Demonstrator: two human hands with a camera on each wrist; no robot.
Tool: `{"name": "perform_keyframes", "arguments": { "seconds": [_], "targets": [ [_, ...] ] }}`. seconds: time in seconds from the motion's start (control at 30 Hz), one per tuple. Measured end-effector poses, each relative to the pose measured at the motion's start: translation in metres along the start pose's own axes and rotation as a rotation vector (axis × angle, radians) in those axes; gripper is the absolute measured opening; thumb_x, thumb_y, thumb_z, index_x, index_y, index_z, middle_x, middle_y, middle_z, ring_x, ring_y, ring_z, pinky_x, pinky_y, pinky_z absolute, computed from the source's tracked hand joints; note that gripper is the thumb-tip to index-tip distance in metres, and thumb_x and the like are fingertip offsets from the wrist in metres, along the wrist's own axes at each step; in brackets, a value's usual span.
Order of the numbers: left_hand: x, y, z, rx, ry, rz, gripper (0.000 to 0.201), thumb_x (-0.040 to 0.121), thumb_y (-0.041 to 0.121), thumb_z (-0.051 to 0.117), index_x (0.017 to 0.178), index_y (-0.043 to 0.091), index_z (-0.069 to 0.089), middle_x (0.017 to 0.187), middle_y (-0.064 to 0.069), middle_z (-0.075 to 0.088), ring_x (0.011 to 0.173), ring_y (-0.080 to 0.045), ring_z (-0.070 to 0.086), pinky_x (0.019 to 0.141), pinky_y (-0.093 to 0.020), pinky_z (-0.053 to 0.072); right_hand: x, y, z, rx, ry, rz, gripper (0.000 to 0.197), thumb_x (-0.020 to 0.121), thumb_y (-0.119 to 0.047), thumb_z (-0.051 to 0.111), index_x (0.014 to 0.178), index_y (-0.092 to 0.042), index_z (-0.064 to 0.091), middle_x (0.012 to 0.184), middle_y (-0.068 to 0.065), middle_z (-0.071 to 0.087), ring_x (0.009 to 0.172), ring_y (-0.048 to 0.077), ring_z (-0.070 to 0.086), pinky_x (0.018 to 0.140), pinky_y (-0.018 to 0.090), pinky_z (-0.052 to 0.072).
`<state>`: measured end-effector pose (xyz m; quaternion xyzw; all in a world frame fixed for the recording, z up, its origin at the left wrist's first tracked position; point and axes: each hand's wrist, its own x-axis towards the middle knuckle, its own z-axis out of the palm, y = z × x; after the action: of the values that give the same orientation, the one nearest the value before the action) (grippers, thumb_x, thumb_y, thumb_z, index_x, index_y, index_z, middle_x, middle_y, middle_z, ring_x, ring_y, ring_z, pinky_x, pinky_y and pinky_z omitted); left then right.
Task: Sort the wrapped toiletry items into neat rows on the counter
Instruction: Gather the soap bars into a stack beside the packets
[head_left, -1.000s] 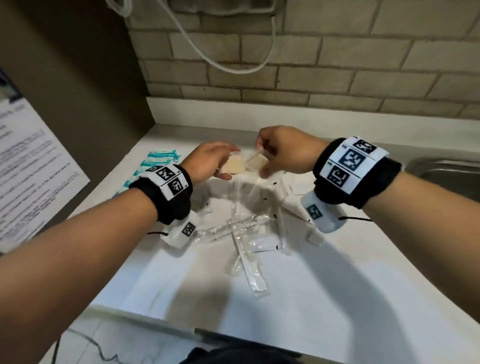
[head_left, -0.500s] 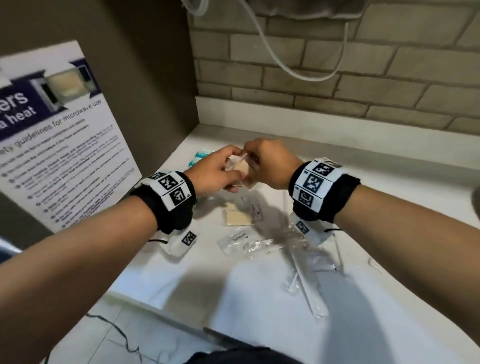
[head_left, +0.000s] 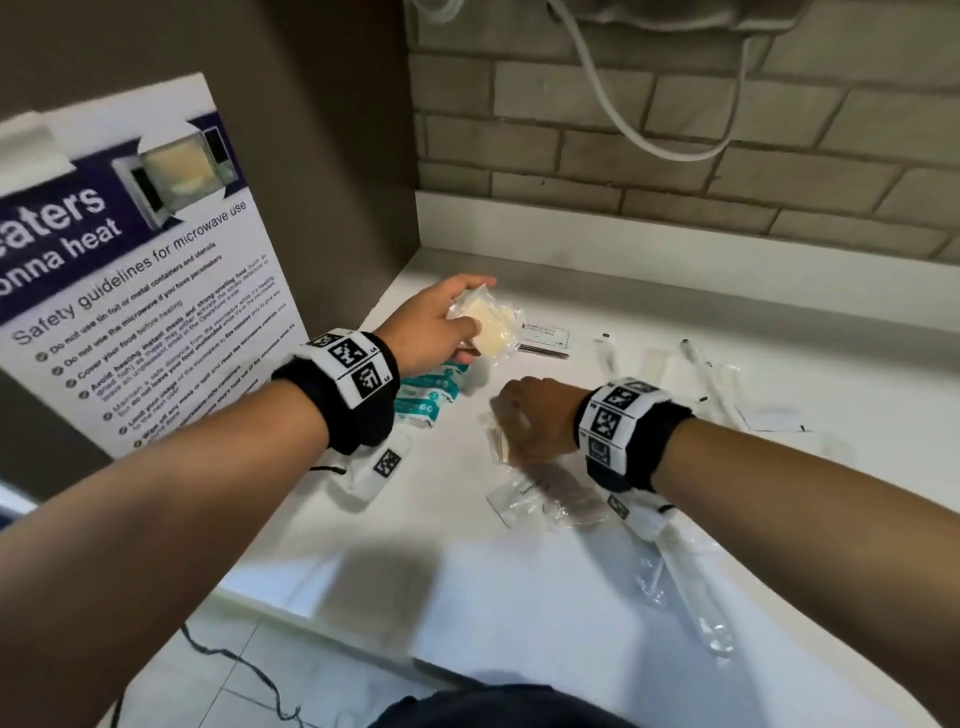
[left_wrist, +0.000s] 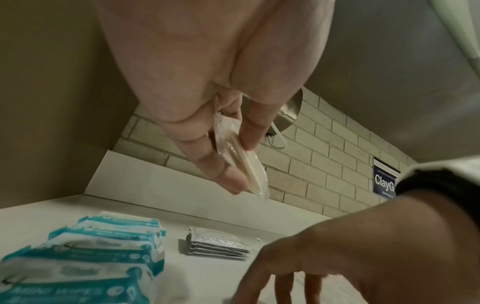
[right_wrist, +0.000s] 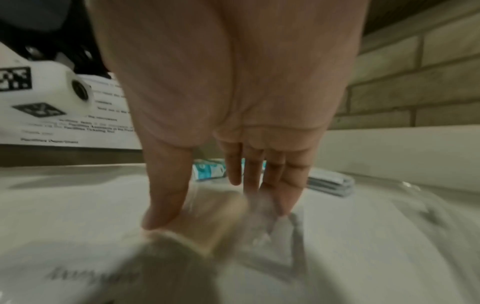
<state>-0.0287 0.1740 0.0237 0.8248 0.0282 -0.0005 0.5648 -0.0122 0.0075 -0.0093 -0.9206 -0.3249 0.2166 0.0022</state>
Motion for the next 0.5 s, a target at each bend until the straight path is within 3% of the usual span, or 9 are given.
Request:
{"name": "perform_keyframes", "arguments": {
  "seconds": [0.1, 0.13, 0.2, 0.3, 0.37, 0.5],
  "targets": [
    [0.001, -0.005, -0.001, 0.003, -0.036, -0.011, 0.048, 0.095, -0.002, 0.052, 0.131, 0.029, 0.052, 0.128, -0.005, 0.05, 0.081, -0.023, 0.066, 0.073, -0.028, 0.06, 0.003, 0.002, 0.001, -0.061, -0.009, 0.003, 0.027, 0.085, -0.018, 0.067, 0.107, -0.009, 0.055, 0.107, 0.009, 0.055, 0.093, 0.017, 0.049, 0.076, 0.024, 0.043],
    [0.002, -0.006, 0.0, 0.007, -0.051, -0.02, 0.048, 0.095, -0.002, 0.052, 0.132, 0.028, 0.052, 0.126, -0.007, 0.052, 0.076, -0.021, 0.065, 0.07, -0.026, 0.059, 0.003, 0.006, 0.002, -0.055, -0.005, 0.026, 0.024, 0.084, -0.014, 0.066, 0.105, -0.008, 0.055, 0.105, 0.007, 0.057, 0.093, 0.018, 0.053, 0.073, 0.02, 0.043],
    [0.003, -0.01, 0.001, 0.008, -0.075, -0.033, 0.049, 0.095, -0.002, 0.052, 0.135, 0.026, 0.05, 0.126, -0.01, 0.053, 0.073, -0.018, 0.065, 0.064, -0.02, 0.058, 0.004, 0.012, 0.001, 0.042, -0.039, 0.093, 0.031, 0.082, -0.012, 0.068, 0.111, -0.006, 0.059, 0.106, 0.007, 0.065, 0.1, 0.022, 0.063, 0.084, 0.025, 0.052],
    [0.004, -0.012, 0.005, 0.003, -0.093, -0.042, 0.049, 0.095, -0.002, 0.052, 0.135, 0.027, 0.05, 0.131, -0.012, 0.052, 0.085, -0.023, 0.068, 0.067, -0.023, 0.059, 0.008, 0.016, -0.001, 0.115, -0.066, 0.108, 0.028, 0.08, -0.012, 0.063, 0.107, -0.005, 0.065, 0.09, 0.005, 0.064, 0.083, 0.02, 0.059, 0.089, 0.04, 0.054],
    [0.006, -0.012, 0.005, -0.002, -0.099, -0.052, 0.049, 0.095, -0.002, 0.051, 0.135, 0.027, 0.05, 0.132, -0.01, 0.05, 0.092, -0.025, 0.068, 0.069, -0.024, 0.06, 0.011, 0.017, -0.004, 0.102, -0.069, 0.108, 0.027, 0.08, -0.016, 0.062, 0.105, -0.006, 0.067, 0.093, 0.007, 0.069, 0.083, 0.021, 0.061, 0.089, 0.039, 0.054],
    [0.01, -0.012, 0.003, -0.009, -0.097, -0.067, 0.045, 0.095, -0.004, 0.05, 0.13, 0.024, 0.053, 0.129, -0.012, 0.052, 0.1, -0.028, 0.068, 0.07, -0.027, 0.061, 0.015, 0.025, -0.017, 0.098, -0.072, 0.101, 0.024, 0.081, -0.026, 0.069, 0.099, -0.01, 0.068, 0.106, 0.007, 0.07, 0.102, 0.025, 0.064, 0.092, 0.035, 0.052]
  ]
}}
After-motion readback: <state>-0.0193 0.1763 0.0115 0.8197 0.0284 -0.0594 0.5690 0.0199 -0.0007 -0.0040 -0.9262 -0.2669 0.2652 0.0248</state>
